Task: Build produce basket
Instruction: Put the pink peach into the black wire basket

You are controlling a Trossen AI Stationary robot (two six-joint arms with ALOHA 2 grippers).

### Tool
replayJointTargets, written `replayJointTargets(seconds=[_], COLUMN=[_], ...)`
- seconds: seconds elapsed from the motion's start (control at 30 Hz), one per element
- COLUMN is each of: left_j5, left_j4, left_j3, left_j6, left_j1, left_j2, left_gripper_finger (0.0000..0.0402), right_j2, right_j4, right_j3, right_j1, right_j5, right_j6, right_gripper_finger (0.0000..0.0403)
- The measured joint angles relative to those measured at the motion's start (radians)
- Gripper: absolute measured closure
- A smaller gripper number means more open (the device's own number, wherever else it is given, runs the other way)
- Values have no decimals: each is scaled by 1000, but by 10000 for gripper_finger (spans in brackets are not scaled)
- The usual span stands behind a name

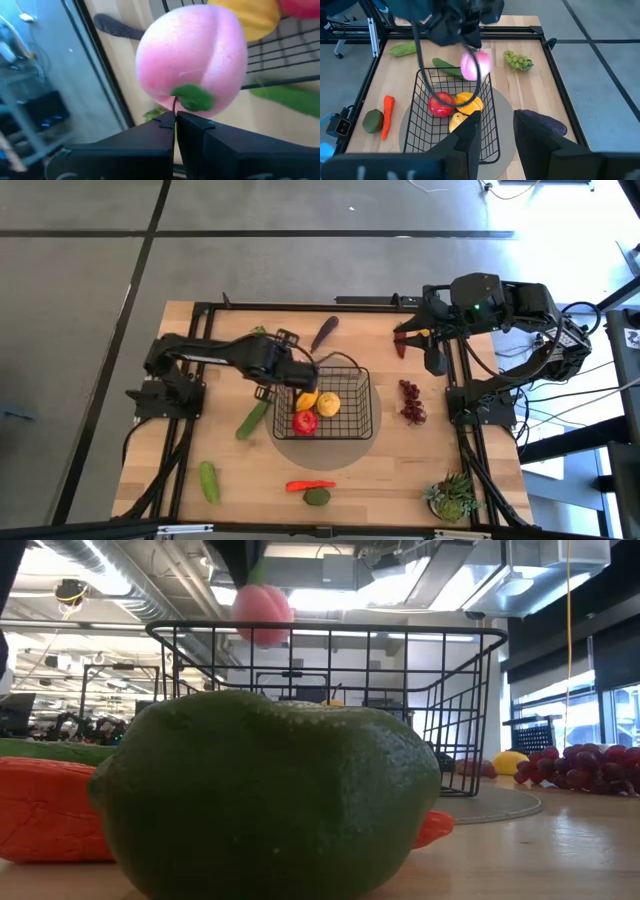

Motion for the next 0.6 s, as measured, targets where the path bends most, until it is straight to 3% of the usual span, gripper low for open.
replayJointTargets(seconds=[0.27,0.6], left_j5=[-74,-46], left_j4=[0,13], left_j3=[0,0], left_j6=[182,203], left_j1=[-38,-69], left_j2=[82,91], left_gripper_finger=[401,401], right_j2=[0,0], right_j4=[0,-1], right_j3=[0,0], right_j1=[0,0], right_j5=[0,0], right_j6=[-20,-40], right_gripper_finger=[295,295])
